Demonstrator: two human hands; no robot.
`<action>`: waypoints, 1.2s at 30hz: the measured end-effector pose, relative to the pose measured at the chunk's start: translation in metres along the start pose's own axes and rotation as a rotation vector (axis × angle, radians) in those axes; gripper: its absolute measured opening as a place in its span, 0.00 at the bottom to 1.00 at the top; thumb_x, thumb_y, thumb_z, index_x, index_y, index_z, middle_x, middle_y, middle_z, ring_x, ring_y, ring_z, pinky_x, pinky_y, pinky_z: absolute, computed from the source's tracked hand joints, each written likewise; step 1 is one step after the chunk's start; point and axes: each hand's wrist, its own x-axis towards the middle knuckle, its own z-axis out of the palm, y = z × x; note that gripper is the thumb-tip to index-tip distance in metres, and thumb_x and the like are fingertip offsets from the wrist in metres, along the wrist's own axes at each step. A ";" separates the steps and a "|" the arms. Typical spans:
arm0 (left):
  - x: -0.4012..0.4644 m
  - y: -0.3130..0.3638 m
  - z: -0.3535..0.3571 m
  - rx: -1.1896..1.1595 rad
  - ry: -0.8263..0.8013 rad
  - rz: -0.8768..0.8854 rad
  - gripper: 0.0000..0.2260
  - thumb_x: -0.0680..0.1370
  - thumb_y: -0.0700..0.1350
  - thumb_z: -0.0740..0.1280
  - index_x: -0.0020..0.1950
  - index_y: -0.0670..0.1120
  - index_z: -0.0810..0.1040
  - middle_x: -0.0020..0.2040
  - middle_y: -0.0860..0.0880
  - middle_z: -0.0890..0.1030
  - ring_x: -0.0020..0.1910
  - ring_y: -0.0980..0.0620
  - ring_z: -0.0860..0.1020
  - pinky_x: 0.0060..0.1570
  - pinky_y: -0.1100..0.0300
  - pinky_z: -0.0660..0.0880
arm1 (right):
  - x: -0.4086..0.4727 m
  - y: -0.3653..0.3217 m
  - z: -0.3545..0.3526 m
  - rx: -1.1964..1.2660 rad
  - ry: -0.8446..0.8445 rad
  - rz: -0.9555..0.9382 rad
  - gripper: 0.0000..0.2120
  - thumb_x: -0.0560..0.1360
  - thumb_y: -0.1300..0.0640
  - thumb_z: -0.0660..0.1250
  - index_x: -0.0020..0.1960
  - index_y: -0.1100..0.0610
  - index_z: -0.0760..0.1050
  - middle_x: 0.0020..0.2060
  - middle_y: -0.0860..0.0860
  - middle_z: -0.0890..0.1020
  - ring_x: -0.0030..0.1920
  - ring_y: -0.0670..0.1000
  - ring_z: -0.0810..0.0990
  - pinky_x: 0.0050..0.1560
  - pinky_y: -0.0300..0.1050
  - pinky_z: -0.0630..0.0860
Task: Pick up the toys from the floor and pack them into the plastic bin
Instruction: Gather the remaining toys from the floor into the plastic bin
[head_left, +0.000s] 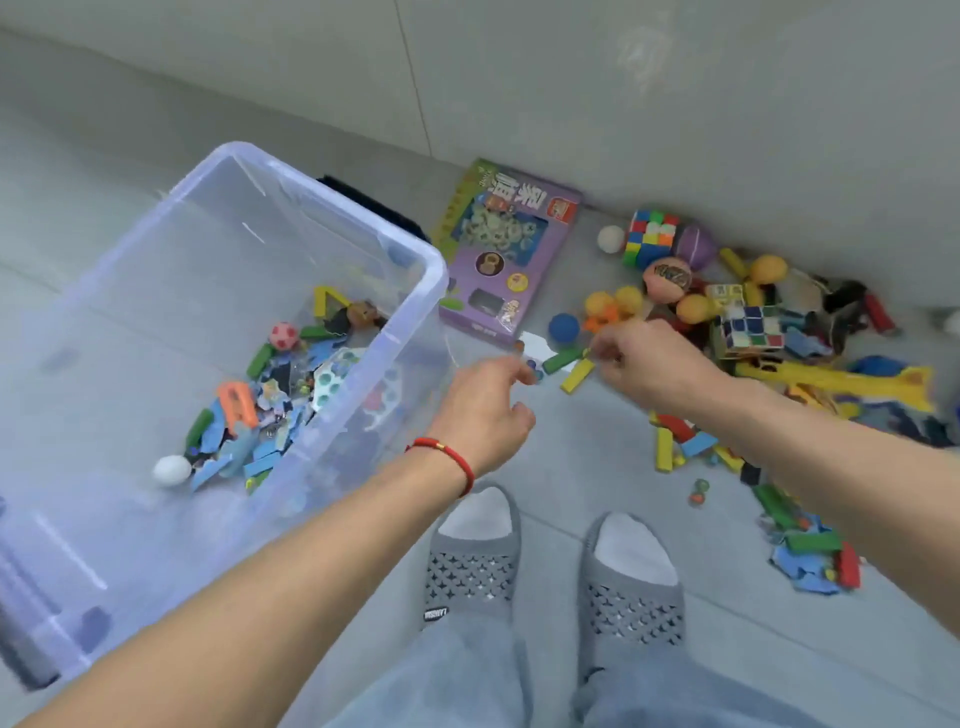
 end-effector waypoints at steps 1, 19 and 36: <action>0.019 -0.008 0.018 0.133 -0.019 0.046 0.19 0.75 0.39 0.65 0.66 0.48 0.76 0.64 0.46 0.77 0.63 0.45 0.74 0.63 0.56 0.68 | 0.002 0.010 0.018 -0.030 -0.012 -0.045 0.13 0.72 0.59 0.64 0.55 0.52 0.78 0.53 0.57 0.82 0.54 0.62 0.80 0.50 0.54 0.78; 0.104 -0.081 0.088 0.421 0.107 0.443 0.08 0.76 0.41 0.70 0.54 0.41 0.80 0.47 0.40 0.75 0.44 0.41 0.73 0.39 0.47 0.76 | 0.022 0.015 0.095 -0.455 0.091 -0.297 0.16 0.64 0.67 0.76 0.49 0.61 0.74 0.42 0.57 0.74 0.38 0.59 0.76 0.24 0.47 0.64; 0.093 -0.074 0.107 0.386 0.130 0.513 0.10 0.79 0.43 0.68 0.60 0.44 0.79 0.47 0.40 0.73 0.39 0.41 0.73 0.35 0.50 0.76 | -0.035 0.018 0.118 0.328 0.102 0.137 0.10 0.82 0.56 0.62 0.62 0.56 0.70 0.56 0.54 0.76 0.54 0.57 0.76 0.53 0.51 0.72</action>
